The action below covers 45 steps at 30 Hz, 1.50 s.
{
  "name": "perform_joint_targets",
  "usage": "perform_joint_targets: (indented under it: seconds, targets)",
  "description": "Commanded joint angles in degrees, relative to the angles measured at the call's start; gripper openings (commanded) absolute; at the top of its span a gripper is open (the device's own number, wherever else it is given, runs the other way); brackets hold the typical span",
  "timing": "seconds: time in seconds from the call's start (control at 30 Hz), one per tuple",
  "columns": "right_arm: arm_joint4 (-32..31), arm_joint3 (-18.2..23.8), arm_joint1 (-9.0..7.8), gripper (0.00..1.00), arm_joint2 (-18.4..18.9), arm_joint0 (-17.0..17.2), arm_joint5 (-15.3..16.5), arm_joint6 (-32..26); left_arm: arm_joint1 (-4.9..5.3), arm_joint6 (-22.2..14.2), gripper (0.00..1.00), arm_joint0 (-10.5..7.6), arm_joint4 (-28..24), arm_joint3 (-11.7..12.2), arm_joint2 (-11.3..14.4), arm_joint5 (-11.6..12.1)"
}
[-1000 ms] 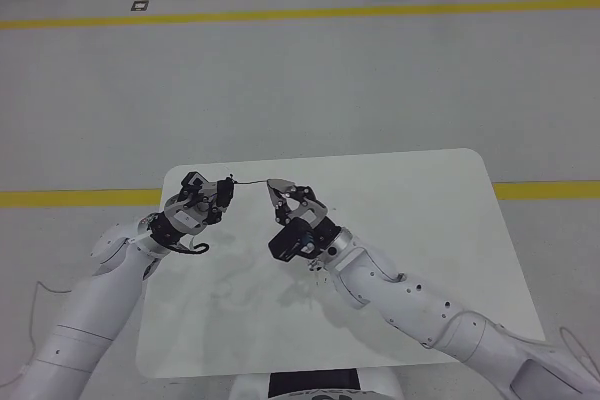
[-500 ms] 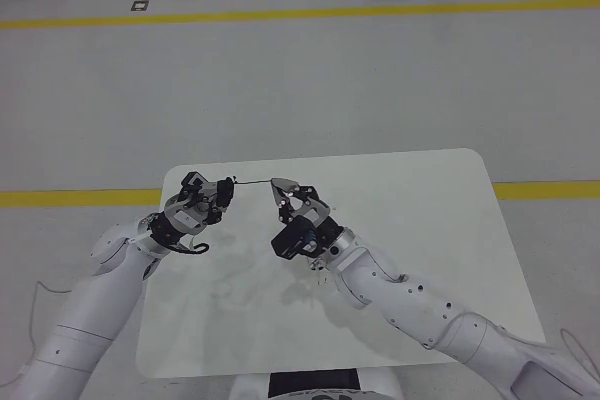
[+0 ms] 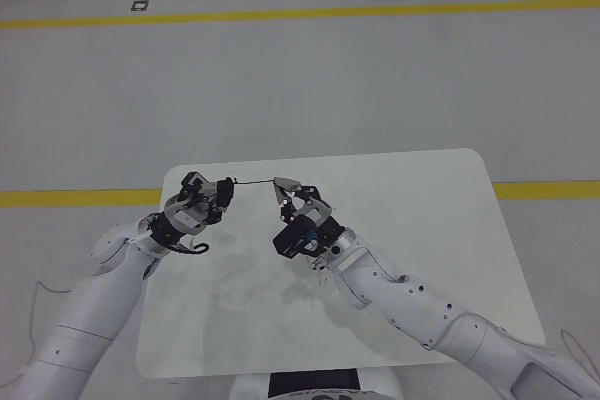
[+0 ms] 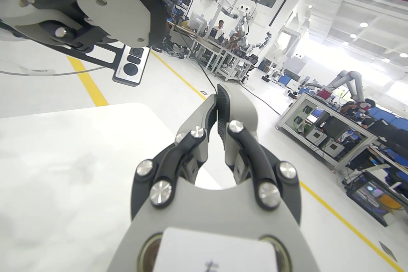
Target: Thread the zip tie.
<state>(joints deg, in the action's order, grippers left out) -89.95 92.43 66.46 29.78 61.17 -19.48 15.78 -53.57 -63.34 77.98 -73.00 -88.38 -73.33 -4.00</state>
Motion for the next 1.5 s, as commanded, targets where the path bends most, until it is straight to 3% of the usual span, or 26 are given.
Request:
perform_joint_targets:
  seconds: [0.0, 1.0, 1.37, 1.4, 1.43, 1.47]
  targets:
    - [0.0, 0.0, 0.00, 0.00, 0.0, 0.0, 0.0, 0.0, 0.00, 0.0, 0.00, 0.00, 0.0, 0.0, 0.0, 0.0]
    - [0.0, -0.7, 0.05, 0.00, 1.4, 1.2, 0.0, -0.9, 0.00, 0.0, 0.00, 0.00, 0.0, 0.0, 0.0, 0.0]
    - [0.0, 0.6, -0.63, 0.00, 4.1, 3.6, 0.1, -0.8, 0.00, 0.0, 0.00, 0.00, 0.0, 0.0, 0.0, 0.0]
    - [0.0, 1.3, -0.74, 0.18, 4.4, 4.0, 1.2, -0.4, 0.00, 0.0, 0.00, 0.00, 0.0, 0.0, 0.0, 0.0]
    - [0.5, 1.7, -0.87, 0.45, 5.1, 4.5, 2.4, 0.1, 0.00, 0.0, 0.00, 0.00, 0.0, 0.0, 0.0, 0.0]
    - [1.1, 2.0, -0.95, 1.00, 5.7, 4.8, 2.9, 0.3, 0.00, 0.0, 0.00, 0.00, 0.0, 0.0, 0.0, 0.0]
